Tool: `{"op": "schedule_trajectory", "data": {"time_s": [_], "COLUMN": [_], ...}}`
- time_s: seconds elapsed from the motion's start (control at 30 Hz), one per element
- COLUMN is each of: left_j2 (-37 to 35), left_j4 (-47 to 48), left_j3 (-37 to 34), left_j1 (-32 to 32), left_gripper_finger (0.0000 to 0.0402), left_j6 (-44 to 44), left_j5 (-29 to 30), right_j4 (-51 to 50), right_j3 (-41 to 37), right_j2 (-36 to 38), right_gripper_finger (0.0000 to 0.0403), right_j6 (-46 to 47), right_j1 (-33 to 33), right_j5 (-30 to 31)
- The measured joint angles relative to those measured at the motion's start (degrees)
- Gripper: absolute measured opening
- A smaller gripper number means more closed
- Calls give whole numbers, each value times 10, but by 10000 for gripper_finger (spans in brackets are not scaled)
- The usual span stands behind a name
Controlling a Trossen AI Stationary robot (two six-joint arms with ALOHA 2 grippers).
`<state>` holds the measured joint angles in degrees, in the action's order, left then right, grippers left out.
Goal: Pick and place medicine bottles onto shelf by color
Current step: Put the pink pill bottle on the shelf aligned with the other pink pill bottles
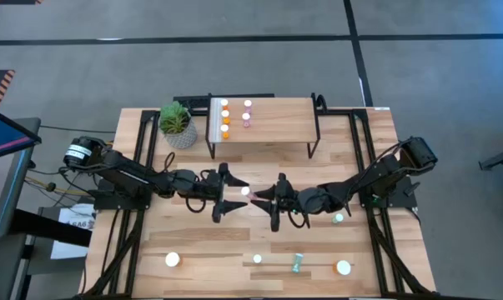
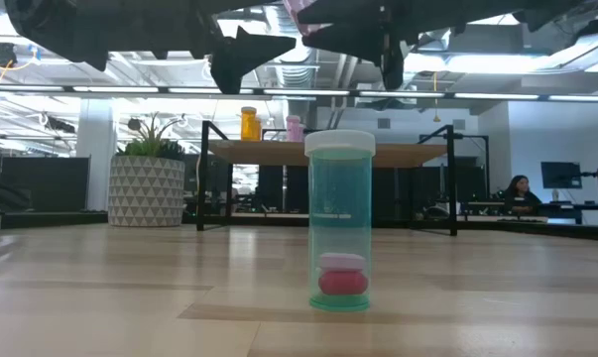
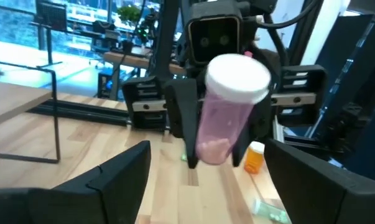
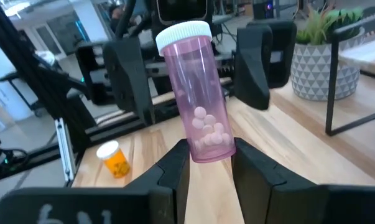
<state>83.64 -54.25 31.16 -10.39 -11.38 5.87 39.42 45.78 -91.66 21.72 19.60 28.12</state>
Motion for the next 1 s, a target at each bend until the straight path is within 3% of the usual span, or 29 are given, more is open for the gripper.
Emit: {"op": "schedule_trajectory", "data": {"time_s": [0.83,1.0], "left_j2": [0,0], "left_j4": [-62,-58], "left_j3": [1,1], "left_j1": [1,1], "left_gripper_finger": [270,270], "left_j6": [23,22], "left_j5": [12,51], "right_j4": [45,49], "right_j3": [0,0], "right_j2": [0,0], "right_gripper_finger": [122,122], "right_j6": [-23,-23], "right_j1": [-10,-10], "right_j5": [-17,-9]}}
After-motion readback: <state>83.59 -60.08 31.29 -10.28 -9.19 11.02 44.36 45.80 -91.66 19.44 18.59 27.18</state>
